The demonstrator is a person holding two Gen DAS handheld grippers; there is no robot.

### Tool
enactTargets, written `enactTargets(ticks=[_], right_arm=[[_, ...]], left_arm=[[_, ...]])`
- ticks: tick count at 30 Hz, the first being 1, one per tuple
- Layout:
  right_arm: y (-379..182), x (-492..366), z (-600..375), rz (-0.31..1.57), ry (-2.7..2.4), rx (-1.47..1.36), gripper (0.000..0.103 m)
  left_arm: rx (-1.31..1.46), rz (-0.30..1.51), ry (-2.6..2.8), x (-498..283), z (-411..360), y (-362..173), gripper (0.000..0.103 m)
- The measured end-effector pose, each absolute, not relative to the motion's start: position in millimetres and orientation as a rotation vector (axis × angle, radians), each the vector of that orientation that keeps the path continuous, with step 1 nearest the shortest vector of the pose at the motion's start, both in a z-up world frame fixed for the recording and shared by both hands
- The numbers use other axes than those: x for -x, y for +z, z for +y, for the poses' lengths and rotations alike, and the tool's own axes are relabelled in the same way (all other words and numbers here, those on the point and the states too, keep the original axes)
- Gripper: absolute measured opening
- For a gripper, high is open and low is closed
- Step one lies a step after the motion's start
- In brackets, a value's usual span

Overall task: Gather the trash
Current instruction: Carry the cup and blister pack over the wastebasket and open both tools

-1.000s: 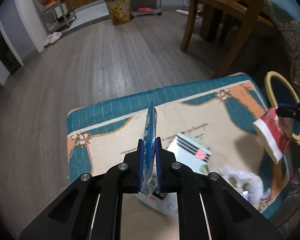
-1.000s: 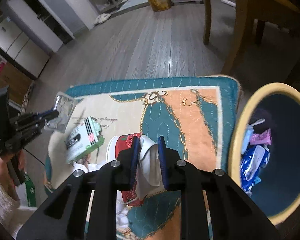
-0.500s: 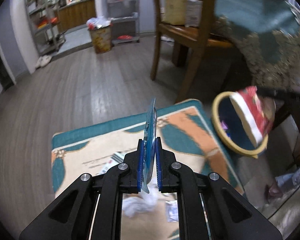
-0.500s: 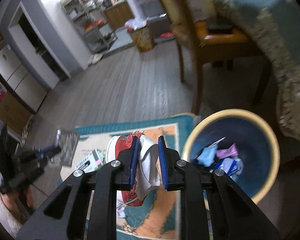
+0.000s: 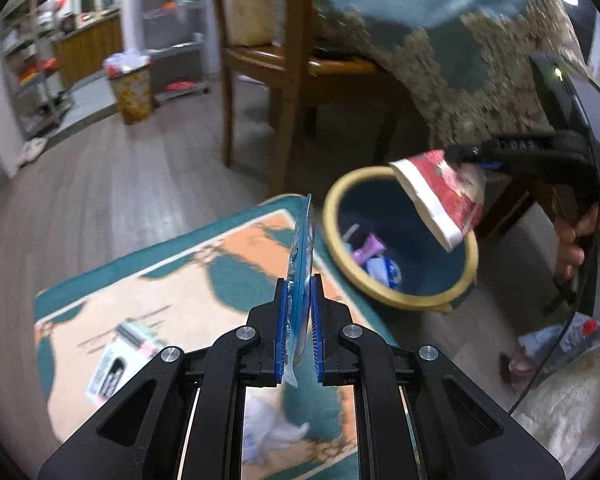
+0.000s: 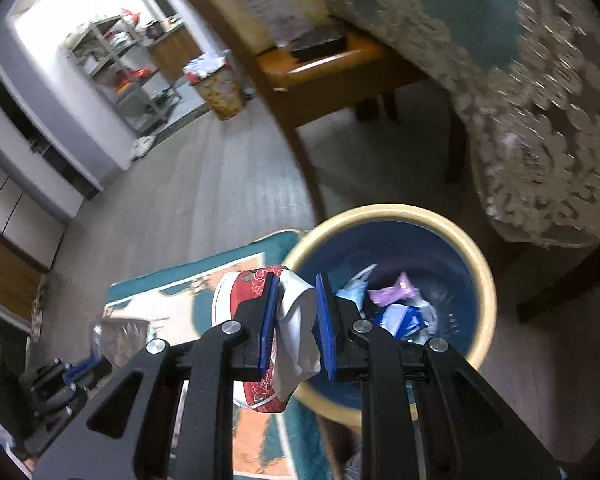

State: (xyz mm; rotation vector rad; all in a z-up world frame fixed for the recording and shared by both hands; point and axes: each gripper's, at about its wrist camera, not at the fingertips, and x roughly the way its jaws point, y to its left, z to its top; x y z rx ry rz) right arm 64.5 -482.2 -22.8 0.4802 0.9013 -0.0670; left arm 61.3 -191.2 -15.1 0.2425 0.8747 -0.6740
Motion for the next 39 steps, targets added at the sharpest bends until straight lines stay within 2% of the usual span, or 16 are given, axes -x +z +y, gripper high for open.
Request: enactTargets(ticks=[16,25,36,37,38,39], right_arm=[[-68.2,-56.5,-545.4,0.985,-0.239,-0.46,0.019],[-72.3,-63.8,-535.7,1.003,-0.221,-0.396,0.019],[-71.1,-62.4,-538.4,0.984,-0.244,-0.398,0.02],[-70.8,-61.7,-539.3,0.98,-0.244,-0.407,0.021],[-70.4,-61.4,-539.8,0.977,-0.247,-0.409,0.027],[-69.3,-60.8,-540.1,0.97,-0.249,-0.409,0.039]], left_arm=[[-0.231,0.941,-0.841,-74.3,-304.4,-56.6,0.012],[-0.252,0.96,-0.835,-75.6,-327.1,-80.6,0.012],[-0.283,0.928,-0.822,-75.2,-331.1,-83.8,0.012],[-0.279,0.921,-0.824,-75.2,-330.5,-82.9,0.015],[-0.274,0.916,-0.829,-75.1,-329.6,-81.8,0.019],[-0.266,0.914,-0.836,-75.4,-328.4,-80.1,0.022]])
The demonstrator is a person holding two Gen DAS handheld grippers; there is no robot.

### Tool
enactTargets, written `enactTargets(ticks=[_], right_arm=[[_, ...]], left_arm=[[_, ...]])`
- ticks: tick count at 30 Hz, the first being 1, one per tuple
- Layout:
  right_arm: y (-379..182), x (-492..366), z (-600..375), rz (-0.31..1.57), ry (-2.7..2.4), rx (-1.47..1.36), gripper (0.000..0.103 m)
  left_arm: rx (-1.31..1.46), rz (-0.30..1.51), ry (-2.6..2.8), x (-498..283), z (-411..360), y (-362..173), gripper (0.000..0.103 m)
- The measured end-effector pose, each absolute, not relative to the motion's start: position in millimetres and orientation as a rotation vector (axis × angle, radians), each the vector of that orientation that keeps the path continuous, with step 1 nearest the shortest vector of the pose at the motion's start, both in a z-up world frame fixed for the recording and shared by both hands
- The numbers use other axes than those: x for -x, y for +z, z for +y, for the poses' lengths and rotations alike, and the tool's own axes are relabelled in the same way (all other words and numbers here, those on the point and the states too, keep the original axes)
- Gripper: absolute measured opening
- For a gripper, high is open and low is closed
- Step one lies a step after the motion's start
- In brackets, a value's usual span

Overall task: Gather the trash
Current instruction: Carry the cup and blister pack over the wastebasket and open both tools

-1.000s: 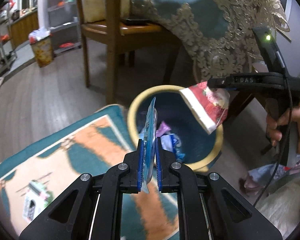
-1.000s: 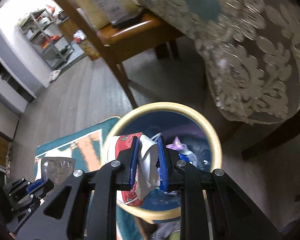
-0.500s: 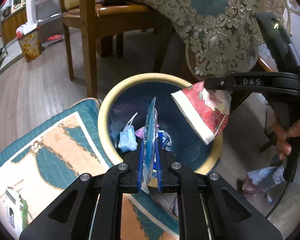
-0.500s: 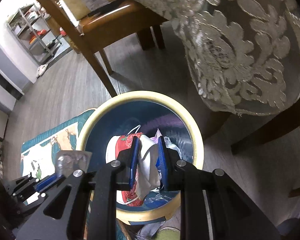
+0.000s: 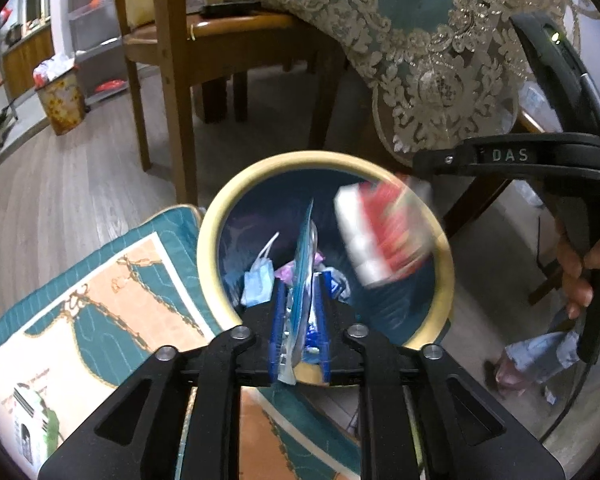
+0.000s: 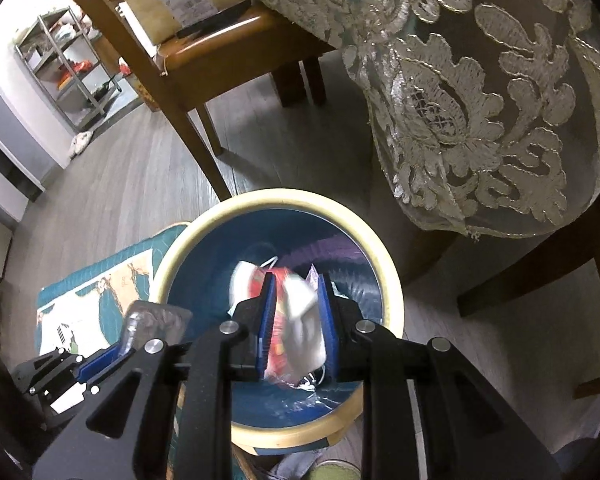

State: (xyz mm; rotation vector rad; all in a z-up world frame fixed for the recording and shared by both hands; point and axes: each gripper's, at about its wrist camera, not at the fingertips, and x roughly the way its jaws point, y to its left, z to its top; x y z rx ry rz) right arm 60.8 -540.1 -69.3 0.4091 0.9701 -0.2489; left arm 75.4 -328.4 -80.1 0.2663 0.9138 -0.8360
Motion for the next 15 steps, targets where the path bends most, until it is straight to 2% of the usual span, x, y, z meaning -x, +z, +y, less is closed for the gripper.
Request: enactTargets(ticks=[2,4,6,8,11,15], right_arm=[[-66.5,-60.0,-540.7,0.956,-0.253,-0.408,0.051],[-64.6,-60.1,-539.9,0.948,-0.246,-0.408,0.053],[-63.3,-60.0,-538.4,0.938,-0.235,-0.413,0.069],[-59.6,-60.6,-535.3,0.923,-0.226,-0.406,0.078],[-53.5,-63.2,-527.7,0.907,-0.216,-0.374,0.085],[-50.6,-67.3,-518.2,0.905,-0.191,-0.346,0.088]], left_arm=[[-0.258,0.903,-0.834,-75.5,-326.5,-76.8,0.046],[-0.247,0.879,-0.828,-75.4,-323.0,-71.8,0.062],[-0.234,0.866,-0.821,-76.2,-319.2,-66.5,0.071],[-0.232,0.855,-0.8,-77.2,-316.0,-62.6,0.085],[-0.237,0.829,-0.777,-78.7,-307.7,-55.8,0.091],[-0.245,0.819,-0.741,-83.0,-291.7,-49.1,0.091]])
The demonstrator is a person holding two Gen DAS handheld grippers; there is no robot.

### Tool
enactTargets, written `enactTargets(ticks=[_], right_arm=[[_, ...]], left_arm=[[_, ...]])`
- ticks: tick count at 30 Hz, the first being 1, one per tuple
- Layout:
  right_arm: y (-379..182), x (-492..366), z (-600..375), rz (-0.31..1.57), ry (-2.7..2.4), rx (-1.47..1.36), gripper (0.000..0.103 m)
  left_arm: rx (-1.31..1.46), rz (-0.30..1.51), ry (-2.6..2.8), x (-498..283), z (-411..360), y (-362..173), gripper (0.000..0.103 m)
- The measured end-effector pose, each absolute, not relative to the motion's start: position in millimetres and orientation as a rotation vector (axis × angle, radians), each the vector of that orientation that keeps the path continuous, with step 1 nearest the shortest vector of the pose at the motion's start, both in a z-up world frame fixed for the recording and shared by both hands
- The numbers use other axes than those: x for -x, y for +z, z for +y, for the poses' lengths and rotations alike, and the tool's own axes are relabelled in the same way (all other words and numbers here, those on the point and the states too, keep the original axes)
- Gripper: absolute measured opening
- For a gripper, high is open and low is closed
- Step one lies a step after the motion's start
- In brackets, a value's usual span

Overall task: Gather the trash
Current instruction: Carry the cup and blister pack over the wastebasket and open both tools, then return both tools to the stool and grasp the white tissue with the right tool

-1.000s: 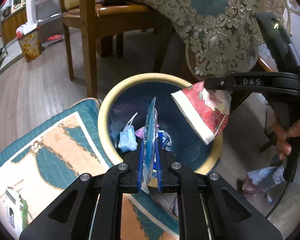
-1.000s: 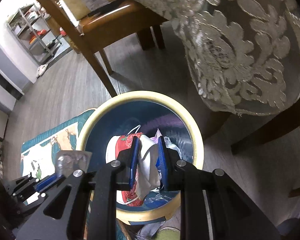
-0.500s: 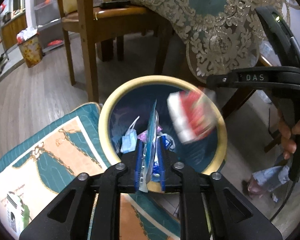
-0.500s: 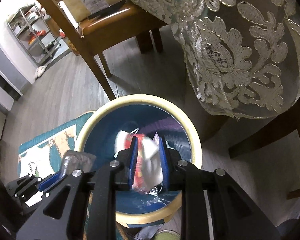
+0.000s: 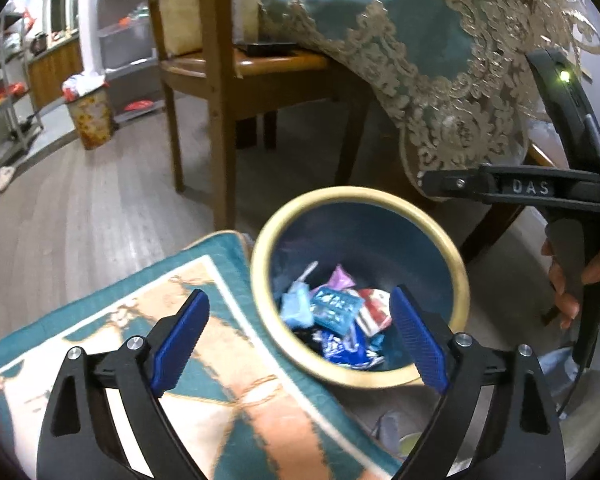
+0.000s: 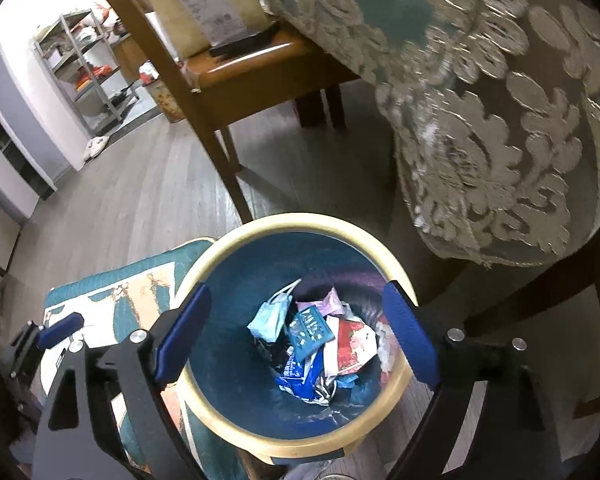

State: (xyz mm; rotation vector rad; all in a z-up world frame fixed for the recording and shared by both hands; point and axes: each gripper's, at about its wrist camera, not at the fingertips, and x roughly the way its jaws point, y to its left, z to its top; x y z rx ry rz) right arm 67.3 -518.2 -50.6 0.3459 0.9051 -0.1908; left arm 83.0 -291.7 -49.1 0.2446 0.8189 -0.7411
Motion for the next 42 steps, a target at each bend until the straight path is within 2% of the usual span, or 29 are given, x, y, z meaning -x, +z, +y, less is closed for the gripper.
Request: enactTargets(ticks=[18,29,42], right_arm=[[-39.4,-85.6,-456.5,0.899,-0.079,-0.215,0.093],[-44.0,-101.5,-372.7,0.927,0.078,-0.085,0.097],[-87.9,-107.7,-250.0,1.092,0.324,-0.034,0.097]], left_arm=[[-0.194,0.765,-0.583,-96.9,-187.7,-13.3,0.094],[-0.148,0.743,-0.399,-108.8,-85.7,3.6,0.094],[-0.198,0.825,-0.235,-112.4,1.1,-27.2,0.095]])
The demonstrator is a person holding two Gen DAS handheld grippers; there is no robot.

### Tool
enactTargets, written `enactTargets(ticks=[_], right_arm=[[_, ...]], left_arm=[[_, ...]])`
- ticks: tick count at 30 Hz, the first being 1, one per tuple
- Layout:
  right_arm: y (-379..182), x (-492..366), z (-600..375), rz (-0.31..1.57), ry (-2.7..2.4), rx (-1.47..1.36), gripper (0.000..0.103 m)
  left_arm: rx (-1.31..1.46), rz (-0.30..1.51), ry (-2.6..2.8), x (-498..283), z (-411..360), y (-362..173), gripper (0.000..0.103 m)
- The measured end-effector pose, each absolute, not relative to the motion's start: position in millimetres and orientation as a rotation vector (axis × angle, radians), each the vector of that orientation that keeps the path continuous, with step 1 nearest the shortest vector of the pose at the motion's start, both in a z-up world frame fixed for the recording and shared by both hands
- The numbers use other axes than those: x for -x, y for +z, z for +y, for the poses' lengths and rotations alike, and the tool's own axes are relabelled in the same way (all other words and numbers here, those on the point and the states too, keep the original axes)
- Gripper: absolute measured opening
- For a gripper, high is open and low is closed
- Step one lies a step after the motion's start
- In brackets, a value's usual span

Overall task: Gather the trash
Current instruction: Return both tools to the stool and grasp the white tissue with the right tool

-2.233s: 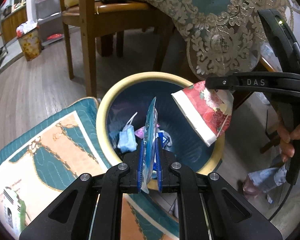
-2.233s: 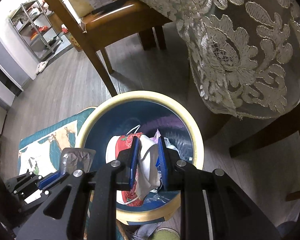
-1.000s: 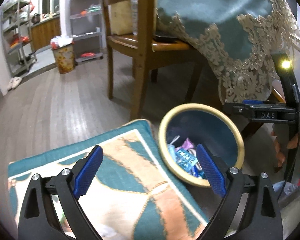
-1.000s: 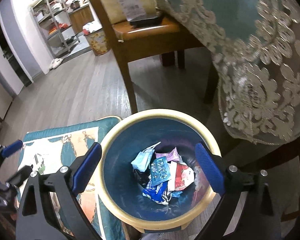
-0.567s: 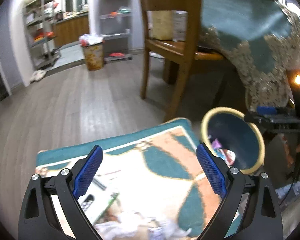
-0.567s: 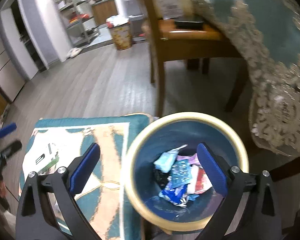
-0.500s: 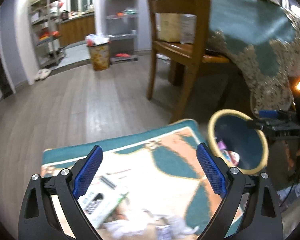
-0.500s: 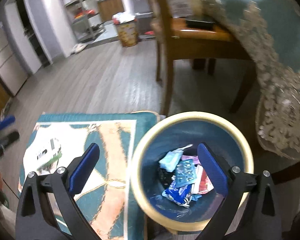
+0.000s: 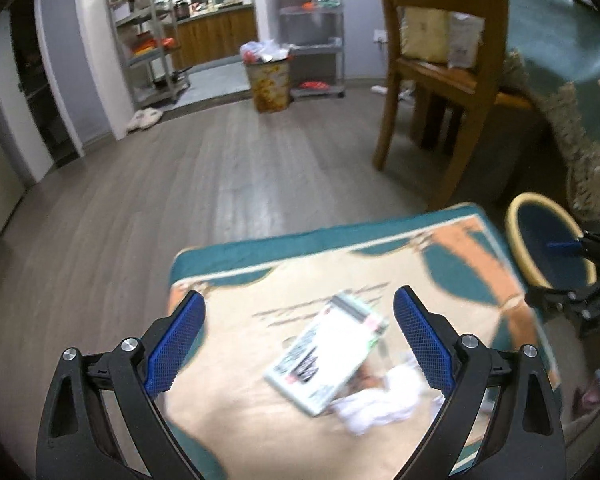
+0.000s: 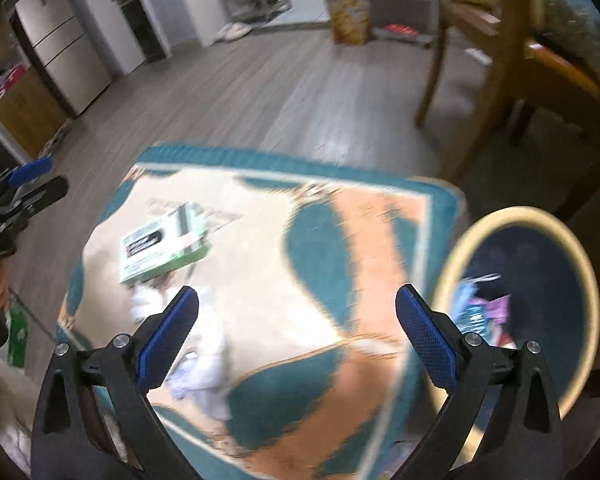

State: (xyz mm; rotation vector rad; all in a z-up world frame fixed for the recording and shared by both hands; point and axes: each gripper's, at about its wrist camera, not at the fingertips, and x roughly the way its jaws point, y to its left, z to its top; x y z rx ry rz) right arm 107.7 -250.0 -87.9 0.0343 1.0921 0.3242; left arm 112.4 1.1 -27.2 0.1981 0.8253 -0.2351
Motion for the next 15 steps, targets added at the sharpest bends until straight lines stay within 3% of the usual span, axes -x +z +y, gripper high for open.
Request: enactTargets(ticks=[7,13,15], right_arm=[[-114.5,-100.7,-213.5,1.194,0.38,-0.007,0.094],[-142.6,-95.7,-197.5,1.309,0.453,0.003,0.075],[-152.2,-93.6,-192.8,1.349,0.482,0.02,0.061]], left_arm=[[-0.109,0.885,-0.22,-112.7,33.0,-47.0,0.095],[-0.205,0.925,-0.256,-107.0,15.0,-66.1,0.096],[-0.237,0.926,-0.265,-105.2,9.0,-69.7,0.096]])
